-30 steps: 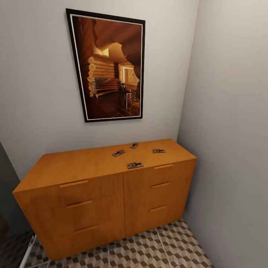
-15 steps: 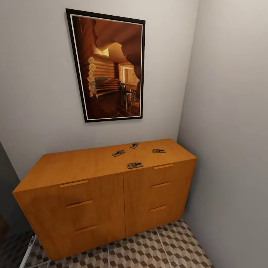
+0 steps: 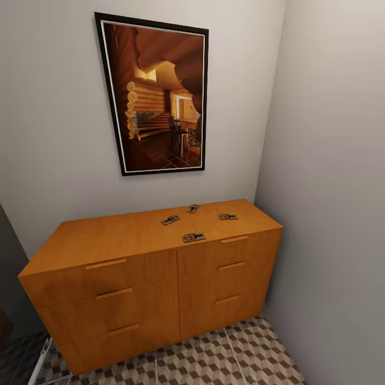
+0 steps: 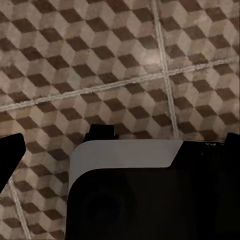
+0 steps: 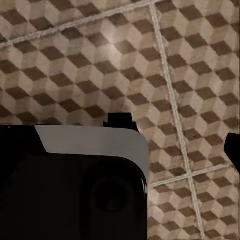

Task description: Take the four mousetraps from the cabinet in the bathroom and place them on the bathroom floor. Make sure all four end up on the same floor surface, and ensure that at least two of them are either under or directly next to the same bathroom sink.

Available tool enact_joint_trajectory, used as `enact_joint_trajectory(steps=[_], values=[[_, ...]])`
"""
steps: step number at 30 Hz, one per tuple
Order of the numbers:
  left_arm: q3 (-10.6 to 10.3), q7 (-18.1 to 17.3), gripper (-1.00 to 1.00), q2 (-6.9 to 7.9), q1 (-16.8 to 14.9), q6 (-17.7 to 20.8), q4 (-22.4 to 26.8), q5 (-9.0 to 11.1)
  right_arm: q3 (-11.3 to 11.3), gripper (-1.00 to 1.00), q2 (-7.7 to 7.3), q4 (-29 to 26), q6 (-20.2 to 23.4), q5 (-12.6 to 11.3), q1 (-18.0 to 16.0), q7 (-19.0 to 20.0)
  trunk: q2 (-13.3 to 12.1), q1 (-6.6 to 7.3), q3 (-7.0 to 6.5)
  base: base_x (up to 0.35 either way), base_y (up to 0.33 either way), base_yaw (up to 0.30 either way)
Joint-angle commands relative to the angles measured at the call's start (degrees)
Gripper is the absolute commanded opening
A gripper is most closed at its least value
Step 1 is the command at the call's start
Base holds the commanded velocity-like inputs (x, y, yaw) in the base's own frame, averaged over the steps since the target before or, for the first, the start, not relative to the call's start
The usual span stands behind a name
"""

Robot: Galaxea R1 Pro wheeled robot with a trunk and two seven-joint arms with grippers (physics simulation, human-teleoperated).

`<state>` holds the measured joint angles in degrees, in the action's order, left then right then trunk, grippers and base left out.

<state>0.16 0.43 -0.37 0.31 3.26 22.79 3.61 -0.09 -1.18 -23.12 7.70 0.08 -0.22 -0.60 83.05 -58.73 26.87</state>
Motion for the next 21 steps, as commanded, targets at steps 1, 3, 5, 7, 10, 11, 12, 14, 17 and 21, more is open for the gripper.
enact_joint_trajectory(steps=[1, 3, 5, 7, 10, 11, 12, 14, 17, 21], values=[[0.0, 0.1, 1.0, -0.02, 0.0, 0.6, 2.1, 0.3, 0.0, 1.0, -0.13, -2.2, 1.6, 0.0, 0.0, -0.1, 0.0, 0.0, 0.06, 0.0, 0.0, 0.0], [-0.2, 0.1, 1.0, -0.05, 0.0, 1.1, 5.9, 0.1, -0.1, 1.0, -0.6, -6.0, 4.1, 0.0, 0.0, -0.1, 0.0, 0.0, 0.06, 0.0, 0.0, 0.0], [-0.3, 0.1, 1.0, -0.08, 0.0, 2.1, 10.2, 0.0, -0.2, 1.0, -1.22, -9.7, 6.4, 0.0, 0.0, -0.1, 0.0, 0.0, 0.06, 0.0, 0.0, 0.0], [-0.4, 0.2, 1.0, -0.09, 0.0, 2.9, 12.4, 0.0, -0.2, 1.0, -1.55, -11.4, 7.6, -0.1, 0.0, -0.2, 0.0, 0.0, 0.06, 0.0, 0.0, 0.0], [-0.7, 0.1, 1.0, -0.12, 0.0, 6.2, 19.9, -0.1, -0.4, 1.0, -2.52, -16.4, 10.9, -0.2, 0.0, -0.2, 0.0, 0.0, 0.06, 0.0, 0.0, 0.0], [-0.8, 0.1, 1.0, -0.13, 0.0, 7.7, 22.6, -0.1, -0.5, 1.0, -2.78, -17.9, 11.9, -0.2, 0.0, -0.2, 0.0, 0.0, 0.06, 0.0, 0.0, 0.0], [-0.9, 0.1, 1.0, -0.15, 0.0, 9.5, 25.5, -0.1, -0.6, 1.0, -3.01, -19.5, 12.9, -0.3, 0.0, -0.2, 0.0, 0.0, 0.06, 0.0, 0.0, 0.0], [-1.3, 0.1, 1.0, -0.3, 0.0, 13.4, 31.3, -0.1, -0.8, 1.0, -3.34, -22.7, 14.5, -0.3, 0.0, -0.2, 0.0, 0.0, 0.06, 0.0, 0.0, 0.0], [-2.4, 0.1, 1.0, -0.83, 0.0, 19.7, 39.9, -0.2, -1.1, 1.0, -3.62, -27.3, 16.7, -0.2, 0.0, -0.4, 0.0, 0.0, 0.06, 0.0, 0.0, 0.0], [-5.4, 0.1, 1.0, -1.91, 0.0, 26.7, 50.4, -0.2, -1.4, 1.0, -3.8, -32.9, 19.6, -0.1, 0.0, -0.9, 0.0, 0.0, 0.06, 0.0, 0.0, 0.0]])
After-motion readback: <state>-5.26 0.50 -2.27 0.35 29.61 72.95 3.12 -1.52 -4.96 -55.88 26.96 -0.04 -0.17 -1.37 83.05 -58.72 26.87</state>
